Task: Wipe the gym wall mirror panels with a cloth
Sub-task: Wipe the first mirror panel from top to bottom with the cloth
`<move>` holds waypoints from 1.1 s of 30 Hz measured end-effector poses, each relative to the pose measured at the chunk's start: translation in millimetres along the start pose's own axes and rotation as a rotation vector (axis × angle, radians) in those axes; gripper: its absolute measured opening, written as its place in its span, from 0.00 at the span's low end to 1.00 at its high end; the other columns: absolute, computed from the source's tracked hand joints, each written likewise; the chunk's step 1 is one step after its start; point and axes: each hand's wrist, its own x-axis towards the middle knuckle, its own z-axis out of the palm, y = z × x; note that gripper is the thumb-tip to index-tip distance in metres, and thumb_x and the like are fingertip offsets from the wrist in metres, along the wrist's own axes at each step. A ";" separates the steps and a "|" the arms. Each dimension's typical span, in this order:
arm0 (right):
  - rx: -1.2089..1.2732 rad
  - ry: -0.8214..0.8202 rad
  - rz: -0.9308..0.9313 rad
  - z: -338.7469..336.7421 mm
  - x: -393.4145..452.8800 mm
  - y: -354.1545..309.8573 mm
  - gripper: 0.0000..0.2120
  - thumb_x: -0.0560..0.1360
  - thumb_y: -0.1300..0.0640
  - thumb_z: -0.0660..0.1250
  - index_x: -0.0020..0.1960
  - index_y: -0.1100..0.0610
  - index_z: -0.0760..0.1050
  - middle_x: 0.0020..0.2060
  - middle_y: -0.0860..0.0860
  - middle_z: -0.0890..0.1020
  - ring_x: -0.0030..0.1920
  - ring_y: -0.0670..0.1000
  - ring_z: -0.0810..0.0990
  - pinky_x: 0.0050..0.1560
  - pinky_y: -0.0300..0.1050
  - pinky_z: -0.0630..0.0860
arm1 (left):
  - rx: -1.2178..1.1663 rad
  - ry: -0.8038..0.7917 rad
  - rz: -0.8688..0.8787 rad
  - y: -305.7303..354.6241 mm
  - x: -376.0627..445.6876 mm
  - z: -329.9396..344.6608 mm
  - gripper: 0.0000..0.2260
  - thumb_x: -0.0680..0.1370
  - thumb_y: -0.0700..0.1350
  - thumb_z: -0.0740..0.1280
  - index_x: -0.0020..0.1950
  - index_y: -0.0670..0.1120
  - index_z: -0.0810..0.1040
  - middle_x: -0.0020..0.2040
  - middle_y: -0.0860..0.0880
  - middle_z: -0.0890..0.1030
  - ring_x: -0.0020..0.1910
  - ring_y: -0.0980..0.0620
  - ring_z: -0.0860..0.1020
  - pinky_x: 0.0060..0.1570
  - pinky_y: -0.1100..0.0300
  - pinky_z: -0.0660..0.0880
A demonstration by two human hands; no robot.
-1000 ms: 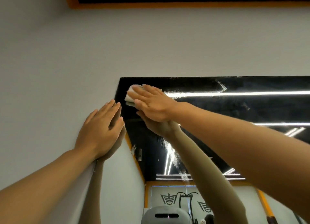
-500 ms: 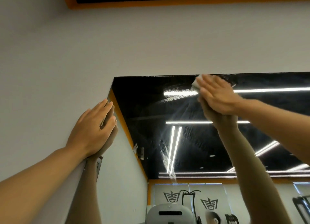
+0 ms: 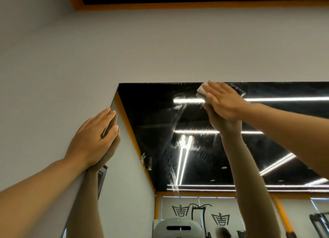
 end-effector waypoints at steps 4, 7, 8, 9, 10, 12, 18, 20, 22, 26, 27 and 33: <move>-0.009 -0.025 0.107 9.7 16.3 -2.3 0.34 0.77 0.36 0.31 0.81 0.44 0.44 0.80 0.48 0.45 0.80 0.54 0.41 0.78 0.56 0.41 | -0.017 0.005 0.000 1.6 -0.3 -1.3 0.31 0.76 0.62 0.50 0.79 0.53 0.59 0.79 0.54 0.59 0.78 0.51 0.58 0.72 0.55 0.53; -0.018 0.065 -0.274 14.7 -16.8 -56.8 0.30 0.82 0.44 0.38 0.80 0.53 0.54 0.80 0.53 0.53 0.79 0.49 0.42 0.76 0.43 0.33 | -0.032 0.008 -0.004 4.9 -2.3 -3.1 0.31 0.76 0.61 0.50 0.79 0.53 0.60 0.79 0.55 0.59 0.78 0.51 0.59 0.73 0.54 0.55; 0.018 0.092 -0.444 13.9 -36.2 -80.1 0.27 0.83 0.49 0.43 0.79 0.57 0.59 0.78 0.55 0.58 0.78 0.48 0.44 0.75 0.38 0.33 | -0.033 0.006 -0.001 5.6 -2.5 -3.6 0.31 0.76 0.61 0.50 0.79 0.53 0.59 0.79 0.55 0.59 0.78 0.51 0.58 0.73 0.55 0.54; 0.042 0.094 -0.603 15.4 -54.6 -101.4 0.24 0.83 0.52 0.48 0.77 0.59 0.63 0.77 0.55 0.61 0.78 0.46 0.45 0.75 0.36 0.34 | -0.032 0.006 0.001 6.1 -2.7 -4.2 0.32 0.76 0.61 0.49 0.79 0.53 0.59 0.79 0.55 0.59 0.78 0.52 0.58 0.73 0.55 0.54; 0.074 0.054 -0.706 16.8 -72.1 -120.6 0.23 0.83 0.53 0.49 0.77 0.57 0.63 0.77 0.54 0.60 0.78 0.45 0.43 0.75 0.36 0.34 | -0.033 0.006 0.001 6.4 -2.8 -4.7 0.32 0.76 0.61 0.49 0.79 0.53 0.59 0.79 0.55 0.58 0.78 0.52 0.58 0.74 0.56 0.53; 0.096 -0.101 -0.796 21.3 -87.0 -137.4 0.24 0.84 0.49 0.48 0.79 0.49 0.58 0.79 0.49 0.56 0.79 0.46 0.40 0.76 0.40 0.34 | -0.035 0.005 -0.003 7.6 -3.4 -5.7 0.31 0.76 0.61 0.49 0.80 0.53 0.59 0.80 0.56 0.58 0.78 0.54 0.57 0.74 0.57 0.52; 0.036 -0.019 -0.573 3.3 -16.2 -123.6 0.21 0.86 0.51 0.47 0.78 0.49 0.49 0.75 0.42 0.47 0.71 0.32 0.30 0.67 0.26 0.27 | -0.029 0.004 0.005 7.3 -4.0 -5.6 0.31 0.77 0.61 0.47 0.80 0.55 0.57 0.80 0.58 0.56 0.78 0.57 0.54 0.72 0.61 0.48; -0.005 0.053 -0.345 4.9 19.6 -107.2 0.23 0.86 0.51 0.45 0.80 0.54 0.52 0.79 0.50 0.50 0.77 0.43 0.39 0.73 0.33 0.31 | -0.024 0.002 -0.003 6.4 -3.8 -5.4 0.31 0.76 0.61 0.47 0.80 0.56 0.56 0.80 0.58 0.55 0.79 0.57 0.53 0.71 0.62 0.47; -0.041 0.039 -0.088 3.5 41.7 -100.7 0.23 0.86 0.53 0.47 0.80 0.55 0.53 0.80 0.55 0.53 0.80 0.56 0.48 0.77 0.46 0.41 | -0.027 -0.002 -0.004 6.3 -3.9 -5.6 0.31 0.76 0.62 0.46 0.80 0.56 0.56 0.80 0.59 0.55 0.79 0.56 0.53 0.72 0.62 0.48; 0.079 0.049 -0.055 5.5 29.0 -126.6 0.23 0.85 0.56 0.53 0.79 0.51 0.58 0.79 0.51 0.56 0.78 0.57 0.52 0.74 0.48 0.47 | -0.038 -0.006 -0.013 5.3 -3.8 -6.3 0.31 0.76 0.62 0.46 0.80 0.57 0.56 0.80 0.59 0.54 0.79 0.56 0.53 0.74 0.59 0.50; 0.149 0.013 -0.137 5.8 14.8 -136.8 0.23 0.85 0.56 0.54 0.79 0.49 0.58 0.79 0.48 0.56 0.79 0.54 0.50 0.75 0.47 0.45 | -0.040 -0.005 -0.013 5.0 -3.9 -6.7 0.31 0.76 0.62 0.46 0.80 0.57 0.56 0.80 0.59 0.54 0.79 0.56 0.53 0.74 0.59 0.49; 0.226 -0.217 -0.670 12.6 -73.5 -176.4 0.24 0.81 0.41 0.48 0.77 0.38 0.57 0.78 0.35 0.51 0.78 0.39 0.39 0.74 0.38 0.37 | -0.069 -0.034 0.036 -0.3 -3.8 -9.7 0.23 0.85 0.54 0.52 0.80 0.56 0.55 0.80 0.58 0.54 0.79 0.57 0.51 0.75 0.60 0.47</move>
